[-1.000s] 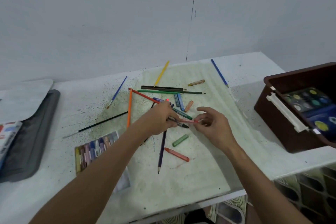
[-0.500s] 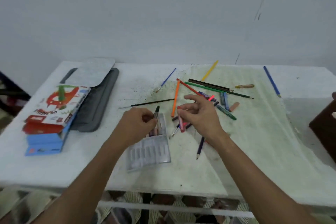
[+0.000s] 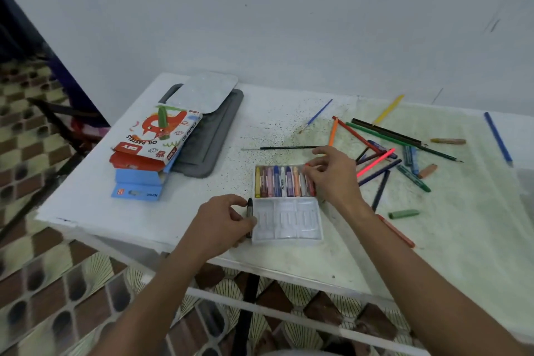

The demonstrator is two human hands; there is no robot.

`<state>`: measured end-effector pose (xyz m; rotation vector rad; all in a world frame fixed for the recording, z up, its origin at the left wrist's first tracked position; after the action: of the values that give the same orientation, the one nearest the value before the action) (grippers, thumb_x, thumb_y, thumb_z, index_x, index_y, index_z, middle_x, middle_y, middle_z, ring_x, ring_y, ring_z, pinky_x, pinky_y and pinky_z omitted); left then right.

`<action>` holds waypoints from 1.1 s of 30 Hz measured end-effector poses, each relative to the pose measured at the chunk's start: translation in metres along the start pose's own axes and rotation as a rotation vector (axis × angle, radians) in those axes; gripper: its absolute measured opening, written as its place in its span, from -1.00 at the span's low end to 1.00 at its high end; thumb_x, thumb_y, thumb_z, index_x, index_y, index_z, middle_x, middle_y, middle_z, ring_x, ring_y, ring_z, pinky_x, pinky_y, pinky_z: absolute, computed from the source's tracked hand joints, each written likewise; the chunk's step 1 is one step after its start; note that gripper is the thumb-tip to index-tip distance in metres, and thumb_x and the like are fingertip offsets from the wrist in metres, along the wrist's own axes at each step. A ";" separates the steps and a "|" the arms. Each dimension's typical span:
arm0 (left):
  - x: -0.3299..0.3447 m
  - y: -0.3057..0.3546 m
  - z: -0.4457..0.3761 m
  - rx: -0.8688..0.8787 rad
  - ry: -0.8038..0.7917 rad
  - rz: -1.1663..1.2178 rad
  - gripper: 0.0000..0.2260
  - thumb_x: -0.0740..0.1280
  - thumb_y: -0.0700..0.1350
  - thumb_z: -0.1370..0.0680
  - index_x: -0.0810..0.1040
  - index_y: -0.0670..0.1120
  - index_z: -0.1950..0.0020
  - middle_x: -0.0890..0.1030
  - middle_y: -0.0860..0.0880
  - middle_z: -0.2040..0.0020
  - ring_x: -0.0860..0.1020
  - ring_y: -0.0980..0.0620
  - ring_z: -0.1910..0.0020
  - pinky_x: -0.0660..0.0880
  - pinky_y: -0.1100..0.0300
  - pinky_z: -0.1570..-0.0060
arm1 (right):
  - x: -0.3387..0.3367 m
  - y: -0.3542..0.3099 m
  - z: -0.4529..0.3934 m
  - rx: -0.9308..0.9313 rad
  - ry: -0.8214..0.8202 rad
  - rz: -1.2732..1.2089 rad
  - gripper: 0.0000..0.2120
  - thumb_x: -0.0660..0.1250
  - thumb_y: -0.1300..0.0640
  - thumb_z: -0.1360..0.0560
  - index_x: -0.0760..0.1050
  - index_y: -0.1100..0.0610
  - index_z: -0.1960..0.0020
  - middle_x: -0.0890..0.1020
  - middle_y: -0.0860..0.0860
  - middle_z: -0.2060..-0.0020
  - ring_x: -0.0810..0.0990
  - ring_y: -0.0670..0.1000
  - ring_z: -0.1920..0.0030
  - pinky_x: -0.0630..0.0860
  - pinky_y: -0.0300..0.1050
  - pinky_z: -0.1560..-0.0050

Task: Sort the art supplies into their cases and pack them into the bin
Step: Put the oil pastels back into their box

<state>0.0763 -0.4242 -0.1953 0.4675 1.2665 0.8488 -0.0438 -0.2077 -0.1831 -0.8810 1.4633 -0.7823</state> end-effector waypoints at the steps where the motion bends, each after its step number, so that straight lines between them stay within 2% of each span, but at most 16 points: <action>1: 0.001 0.001 0.001 0.004 -0.001 0.008 -0.64 0.43 0.01 -0.46 0.52 -0.02 -0.23 0.67 0.07 0.38 0.62 0.15 0.43 0.59 0.19 0.22 | 0.000 0.000 -0.001 0.000 0.004 0.012 -0.62 0.52 0.13 -0.38 0.53 0.16 -0.16 0.63 0.05 0.20 0.56 -0.17 0.28 0.42 -0.52 0.36; 4: 0.004 0.005 0.001 0.018 -0.015 0.036 -0.64 0.44 0.00 -0.46 0.52 -0.02 -0.22 0.67 0.07 0.38 0.62 0.13 0.43 0.60 0.17 0.24 | -0.003 0.005 0.000 0.009 0.004 0.005 -0.62 0.53 0.09 -0.37 0.53 0.15 -0.14 0.64 0.04 0.19 0.60 -0.11 0.23 0.47 -0.45 0.26; 6: 0.006 0.006 -0.001 0.023 -0.017 0.036 -0.65 0.44 0.00 -0.46 0.52 -0.02 -0.21 0.67 0.07 0.38 0.62 0.13 0.43 0.61 0.17 0.26 | -0.005 0.009 0.002 0.010 -0.015 -0.036 -0.64 0.52 0.12 -0.38 0.53 0.15 -0.12 0.66 0.04 0.20 0.64 -0.04 0.20 0.56 -0.28 0.13; 8: 0.007 0.008 -0.002 0.030 -0.017 0.034 -0.65 0.45 0.01 -0.45 0.52 -0.01 -0.20 0.66 0.07 0.39 0.62 0.14 0.44 0.60 0.19 0.31 | -0.010 0.010 0.006 -0.005 -0.043 -0.063 -0.68 0.50 0.15 -0.40 0.53 0.14 -0.11 0.67 0.02 0.18 0.64 -0.02 0.21 0.58 -0.18 0.10; 12: 0.006 0.008 -0.004 0.050 -0.018 0.026 -0.71 0.44 0.04 -0.46 0.53 0.04 -0.14 0.65 0.06 0.40 0.60 0.13 0.46 0.55 0.25 0.42 | -0.013 0.005 0.014 -0.077 -0.176 -0.002 -0.65 0.48 0.25 -0.41 0.53 0.18 -0.18 0.67 0.01 0.07 0.55 -0.09 0.27 0.51 -0.38 0.20; 16: 0.005 0.011 -0.007 0.110 -0.034 -0.003 -0.80 0.41 -0.01 -0.49 0.59 0.05 -0.11 0.66 0.05 0.34 0.60 0.12 0.43 0.57 0.23 0.36 | -0.006 0.003 0.016 -0.140 -0.259 0.110 -0.59 0.47 0.24 -0.41 0.51 0.16 -0.24 0.66 -0.03 -0.05 0.58 -0.01 0.24 0.50 -0.38 0.19; 19: 0.006 0.013 -0.008 0.134 -0.044 -0.106 -0.82 0.42 0.01 -0.48 0.63 0.09 -0.07 0.64 0.12 0.28 0.59 0.17 0.35 0.44 0.36 0.31 | -0.005 0.002 0.015 -0.166 -0.273 0.142 -0.57 0.47 0.24 -0.41 0.49 0.15 -0.26 0.65 -0.04 -0.06 0.59 0.06 0.21 0.49 -0.38 0.19; 20: 0.005 0.014 -0.008 0.138 -0.037 -0.127 -0.82 0.43 0.02 -0.47 0.64 0.11 -0.07 0.63 0.14 0.28 0.58 0.18 0.32 0.40 0.40 0.32 | -0.004 0.002 0.014 -0.173 -0.280 0.157 -0.56 0.47 0.23 -0.41 0.49 0.15 -0.27 0.65 -0.04 -0.05 0.58 0.03 0.22 0.47 -0.41 0.20; 22: 0.006 0.014 -0.009 0.135 -0.032 -0.151 -0.81 0.43 0.04 -0.47 0.64 0.12 -0.07 0.61 0.16 0.26 0.56 0.20 0.29 0.33 0.44 0.34 | -0.004 0.002 0.012 -0.182 -0.297 0.199 -0.53 0.48 0.23 -0.41 0.47 0.14 -0.29 0.65 -0.05 -0.04 0.53 -0.18 0.26 0.41 -0.50 0.22; 24: 0.008 0.013 -0.010 0.125 -0.047 -0.178 -0.78 0.44 0.05 -0.46 0.64 0.12 -0.10 0.61 0.16 0.23 0.54 0.22 0.26 0.30 0.45 0.33 | -0.002 0.003 0.011 -0.194 -0.312 0.242 -0.51 0.48 0.23 -0.40 0.47 0.15 -0.30 0.65 -0.05 -0.05 0.50 -0.31 0.28 0.36 -0.55 0.22; 28: 0.010 0.009 -0.014 0.115 -0.062 -0.183 -0.76 0.45 0.05 -0.45 0.65 0.12 -0.11 0.63 0.10 0.23 0.53 0.22 0.25 0.32 0.49 0.31 | 0.000 0.003 0.012 -0.208 -0.309 0.280 -0.52 0.48 0.22 -0.41 0.47 0.15 -0.30 0.66 -0.04 -0.07 0.48 -0.23 0.33 0.35 -0.54 0.24; 31: 0.009 0.009 -0.015 0.122 -0.082 -0.204 -0.76 0.45 0.07 -0.44 0.65 0.13 -0.10 0.63 0.05 0.24 0.52 0.18 0.29 0.34 0.46 0.34 | 0.000 0.003 0.014 -0.224 -0.314 0.279 -0.52 0.47 0.21 -0.42 0.46 0.16 -0.31 0.65 -0.03 -0.09 0.50 -0.32 0.31 0.34 -0.55 0.24; 33: 0.007 0.013 -0.016 0.137 -0.085 -0.232 -0.78 0.43 0.09 -0.46 0.65 0.12 -0.09 0.60 0.04 0.28 0.48 0.17 0.35 0.32 0.43 0.39 | -0.003 0.002 0.017 -0.218 -0.319 0.265 -0.51 0.46 0.18 -0.43 0.45 0.13 -0.33 0.65 -0.05 -0.10 0.51 -0.24 0.32 0.37 -0.53 0.22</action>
<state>0.0580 -0.4125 -0.1947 0.4501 1.2762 0.5440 -0.0269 -0.2033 -0.1845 -0.9048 1.3577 -0.2737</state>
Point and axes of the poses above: each hand's wrist, its own z-axis away from the middle knuckle, its own x-axis out of the palm, y = z × x, the point moved 8 cm from there along -z, towards the middle knuckle
